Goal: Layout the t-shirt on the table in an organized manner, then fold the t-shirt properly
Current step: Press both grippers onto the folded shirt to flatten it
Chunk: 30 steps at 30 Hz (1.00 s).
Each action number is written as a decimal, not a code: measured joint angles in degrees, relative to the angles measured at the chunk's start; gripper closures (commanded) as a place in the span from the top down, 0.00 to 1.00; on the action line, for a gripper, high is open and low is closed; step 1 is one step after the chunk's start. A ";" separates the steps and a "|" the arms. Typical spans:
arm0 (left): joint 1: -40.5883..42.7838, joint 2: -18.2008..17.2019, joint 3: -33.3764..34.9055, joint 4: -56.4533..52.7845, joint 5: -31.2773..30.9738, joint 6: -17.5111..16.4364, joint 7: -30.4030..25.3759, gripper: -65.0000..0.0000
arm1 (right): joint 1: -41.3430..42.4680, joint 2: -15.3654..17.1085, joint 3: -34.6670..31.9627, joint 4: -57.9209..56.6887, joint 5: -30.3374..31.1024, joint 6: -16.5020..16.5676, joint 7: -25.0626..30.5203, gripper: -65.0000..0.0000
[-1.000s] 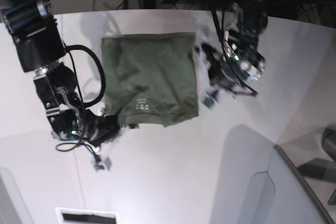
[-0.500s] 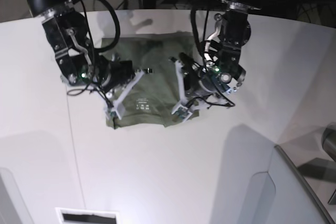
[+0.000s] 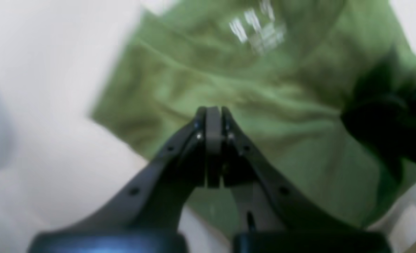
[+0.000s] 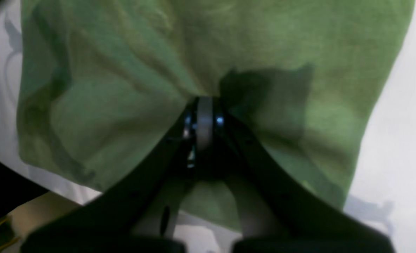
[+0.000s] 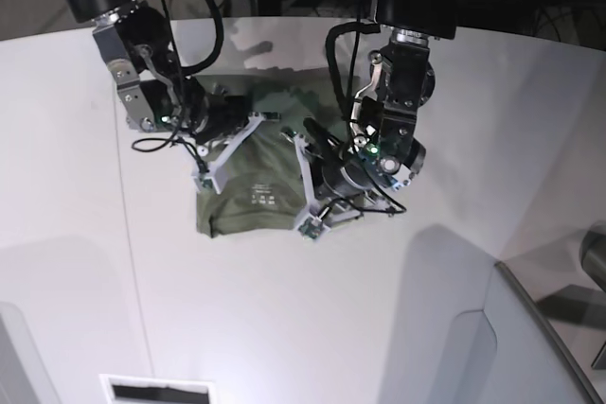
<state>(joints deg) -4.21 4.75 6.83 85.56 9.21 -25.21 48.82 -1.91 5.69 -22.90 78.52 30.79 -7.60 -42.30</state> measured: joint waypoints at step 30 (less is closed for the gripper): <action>13.70 -5.31 0.50 1.95 -3.87 -0.24 1.07 0.00 | -5.16 -0.22 -0.09 4.48 0.42 -1.62 -2.08 0.00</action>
<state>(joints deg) 9.50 -0.56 7.33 87.50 5.34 -25.45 49.89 -7.07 5.48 -22.98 83.00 31.20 -9.21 -44.38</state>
